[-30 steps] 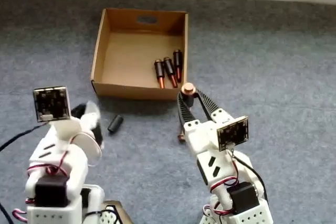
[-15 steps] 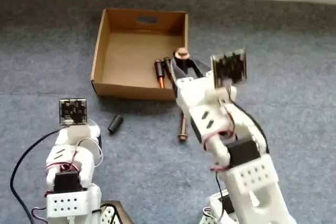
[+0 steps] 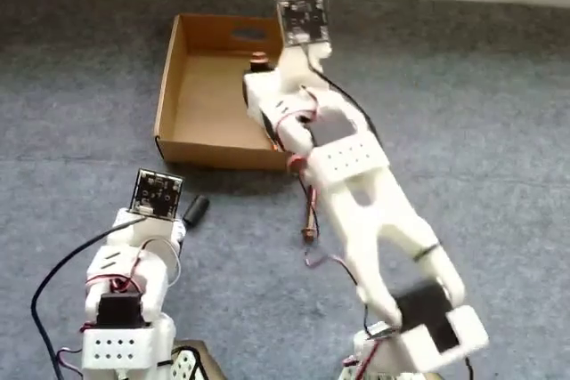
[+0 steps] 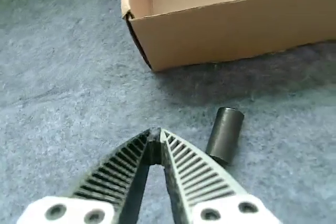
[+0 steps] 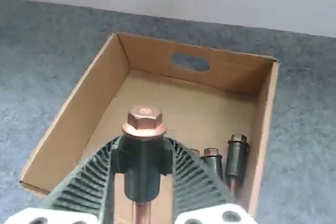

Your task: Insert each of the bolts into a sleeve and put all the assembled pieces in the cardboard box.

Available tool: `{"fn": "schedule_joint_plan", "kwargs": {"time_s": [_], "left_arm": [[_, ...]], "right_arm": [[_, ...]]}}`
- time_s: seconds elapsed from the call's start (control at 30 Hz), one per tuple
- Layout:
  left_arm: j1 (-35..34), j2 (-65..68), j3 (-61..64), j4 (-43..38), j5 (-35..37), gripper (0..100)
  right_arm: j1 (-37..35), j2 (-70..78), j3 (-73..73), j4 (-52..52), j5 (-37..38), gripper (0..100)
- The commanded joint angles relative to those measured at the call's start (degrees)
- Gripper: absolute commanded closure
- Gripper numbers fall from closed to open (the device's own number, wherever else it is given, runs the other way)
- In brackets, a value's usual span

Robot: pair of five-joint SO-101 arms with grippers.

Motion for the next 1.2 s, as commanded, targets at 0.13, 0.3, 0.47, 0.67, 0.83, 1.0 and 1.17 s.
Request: {"fn": "schedule_joint_plan", "kwargs": {"time_s": [0.13, 0.3, 0.47, 0.67, 0.83, 1.0, 1.17], "left_arm": [[1.01, -0.57, 1.1, 1.14, -0.79, 97], [2.51, -0.57, 1.1, 1.32, -0.79, 97], [3.03, -0.57, 1.1, 1.32, -0.79, 97], [3.03, -0.57, 1.1, 1.32, -0.79, 97], [3.12, -0.57, 1.1, 1.32, -0.79, 97], [3.12, -0.57, 1.1, 1.32, -0.79, 97], [3.12, -0.57, 1.1, 1.32, -0.79, 97]], "right_arm": [[-0.31, 17.71, -16.22, -0.31, -0.53, 99.2], [-0.4, 27.65, -23.6, -0.22, -0.62, 99.2], [-0.84, 31.96, -24.92, -0.31, -0.62, 99.2], [-1.36, 35.03, -25.19, -0.31, -0.62, 99.2], [-1.63, 36.53, -25.1, -0.13, -0.7, 99.2], [-1.36, 38.29, -25.27, -0.04, -5.45, 99.2], [-1.45, 40.92, -25.36, -0.04, -7.65, 99.2]]}}
